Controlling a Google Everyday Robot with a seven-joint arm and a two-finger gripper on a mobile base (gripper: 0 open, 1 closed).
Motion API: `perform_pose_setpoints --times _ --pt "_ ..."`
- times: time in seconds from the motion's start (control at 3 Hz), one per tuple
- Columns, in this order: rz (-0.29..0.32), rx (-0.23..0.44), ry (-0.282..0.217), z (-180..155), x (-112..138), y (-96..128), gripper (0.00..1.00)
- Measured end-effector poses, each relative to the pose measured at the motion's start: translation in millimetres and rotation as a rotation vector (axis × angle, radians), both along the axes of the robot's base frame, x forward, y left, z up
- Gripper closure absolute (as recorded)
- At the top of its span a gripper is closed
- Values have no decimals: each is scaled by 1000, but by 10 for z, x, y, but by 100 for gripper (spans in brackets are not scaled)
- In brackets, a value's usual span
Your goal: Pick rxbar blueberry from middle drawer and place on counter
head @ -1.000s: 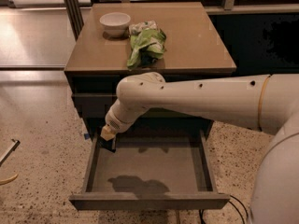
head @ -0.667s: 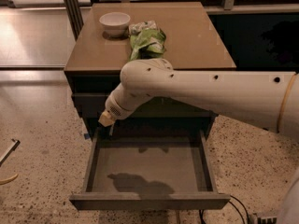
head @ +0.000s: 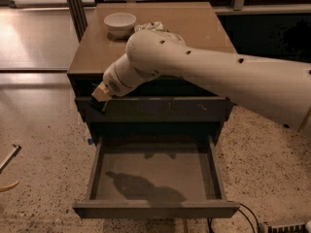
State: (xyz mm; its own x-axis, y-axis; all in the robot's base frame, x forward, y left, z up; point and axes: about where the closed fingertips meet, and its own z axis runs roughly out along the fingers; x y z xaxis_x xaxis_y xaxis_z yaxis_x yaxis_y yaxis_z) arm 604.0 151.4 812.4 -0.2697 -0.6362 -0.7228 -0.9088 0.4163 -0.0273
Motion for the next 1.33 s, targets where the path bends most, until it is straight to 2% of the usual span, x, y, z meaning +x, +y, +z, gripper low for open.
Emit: perform_pose_setpoints --times 0.33,0.67,1.0,1.33 --pt "-6 56 -53 356 135 66 100" --pt "-5 56 -53 357 135 67 100" --pt "-3 48 -103 600 205 116 100" --pt "-10 49 -185 1007 368 149 100"
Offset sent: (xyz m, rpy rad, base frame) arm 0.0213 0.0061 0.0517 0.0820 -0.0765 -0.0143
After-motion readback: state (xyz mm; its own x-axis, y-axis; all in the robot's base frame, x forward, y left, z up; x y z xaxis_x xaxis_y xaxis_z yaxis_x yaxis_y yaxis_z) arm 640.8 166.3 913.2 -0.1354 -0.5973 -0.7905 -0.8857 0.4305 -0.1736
